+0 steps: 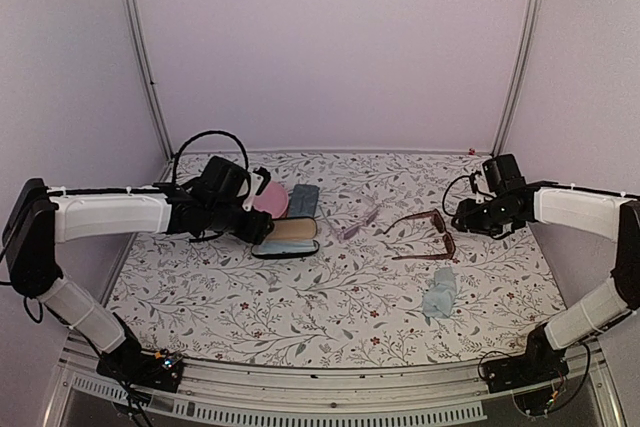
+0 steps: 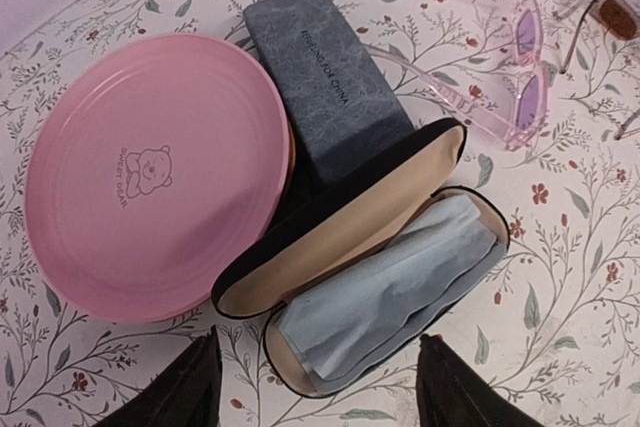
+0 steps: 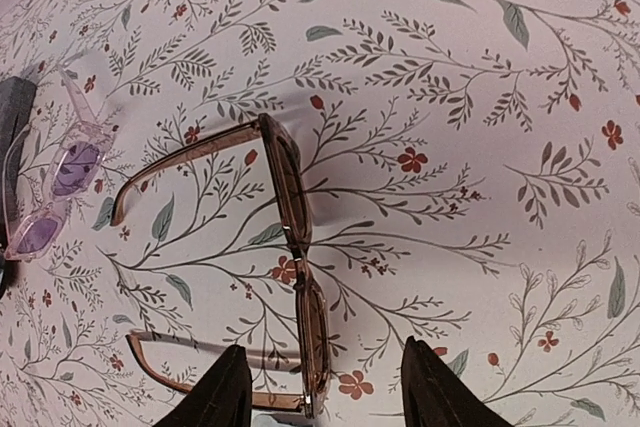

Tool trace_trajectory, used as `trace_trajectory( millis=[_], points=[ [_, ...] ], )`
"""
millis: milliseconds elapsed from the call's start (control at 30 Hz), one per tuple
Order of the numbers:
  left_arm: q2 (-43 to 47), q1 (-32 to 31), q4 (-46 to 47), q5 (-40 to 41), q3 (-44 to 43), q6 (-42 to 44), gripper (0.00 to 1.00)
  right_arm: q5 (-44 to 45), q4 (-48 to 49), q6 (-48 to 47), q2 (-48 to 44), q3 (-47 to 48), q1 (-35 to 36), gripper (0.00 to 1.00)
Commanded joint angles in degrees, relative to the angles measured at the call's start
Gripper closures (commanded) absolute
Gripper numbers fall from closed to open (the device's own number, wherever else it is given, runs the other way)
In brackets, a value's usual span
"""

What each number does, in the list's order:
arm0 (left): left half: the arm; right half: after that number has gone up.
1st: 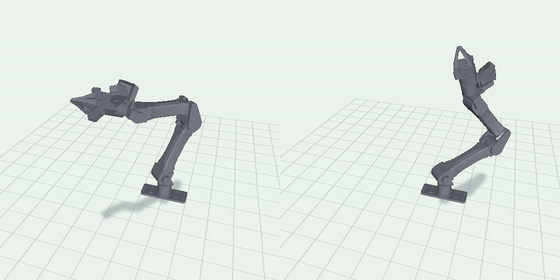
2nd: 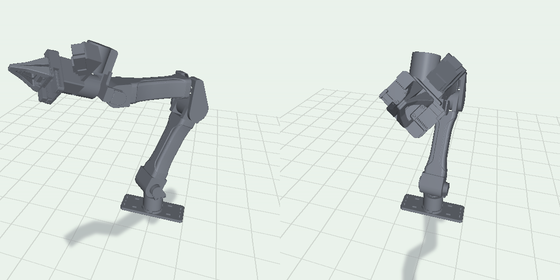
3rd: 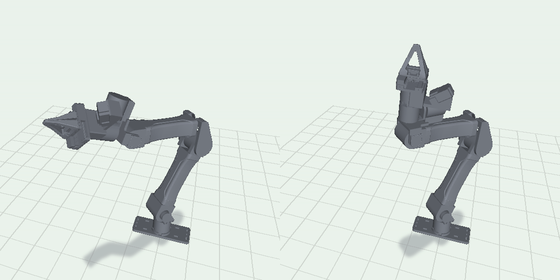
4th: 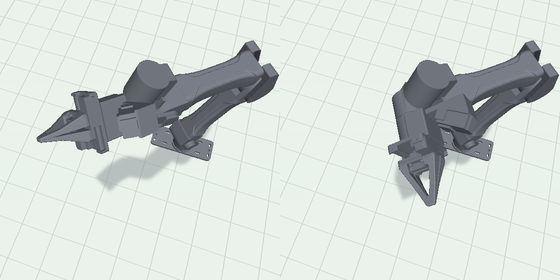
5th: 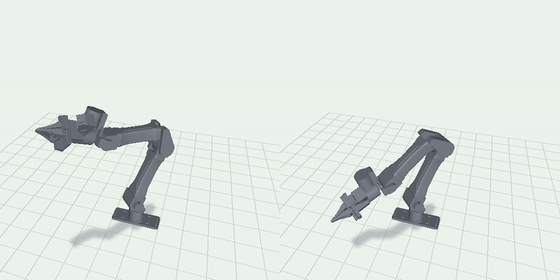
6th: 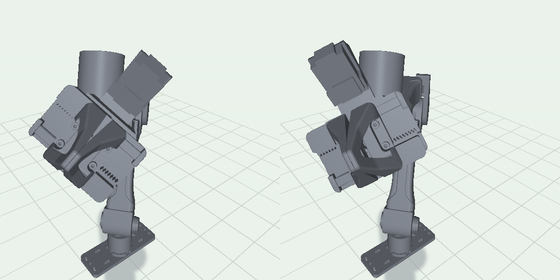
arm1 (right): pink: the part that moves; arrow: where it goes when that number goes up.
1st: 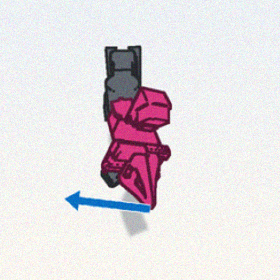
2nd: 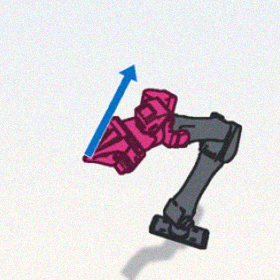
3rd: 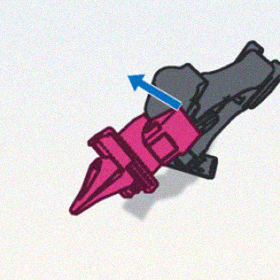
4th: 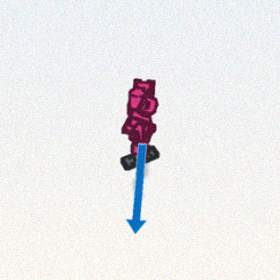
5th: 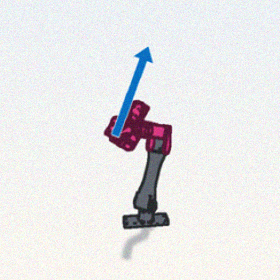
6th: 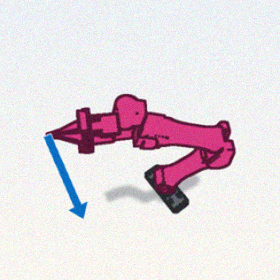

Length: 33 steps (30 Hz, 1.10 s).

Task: Organize the sunglasses
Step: Pick up the sunglasses from the center of the board.

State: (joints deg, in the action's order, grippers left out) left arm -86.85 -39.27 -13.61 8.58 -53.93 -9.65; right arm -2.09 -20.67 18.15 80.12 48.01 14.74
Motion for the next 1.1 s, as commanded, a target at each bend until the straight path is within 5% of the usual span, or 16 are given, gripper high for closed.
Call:
trace_trajectory(
  millis=[0,300,1067],
  points=[
    [0.0,-0.9,1.3,0.9,0.7,-0.1,0.32,-3.9,-1.0,-1.4,4.2,0.4,0.0,0.5],
    [-0.9,-1.3,1.0,1.1,0.6,0.2,0.32,-7.5,0.4,-1.8,5.7,-2.1,-0.1,0.67],
    [-1.7,-1.9,0.5,2.3,0.4,0.2,0.33,-8.2,2.0,-3.1,7.6,-3.1,0.0,0.93]
  ],
)
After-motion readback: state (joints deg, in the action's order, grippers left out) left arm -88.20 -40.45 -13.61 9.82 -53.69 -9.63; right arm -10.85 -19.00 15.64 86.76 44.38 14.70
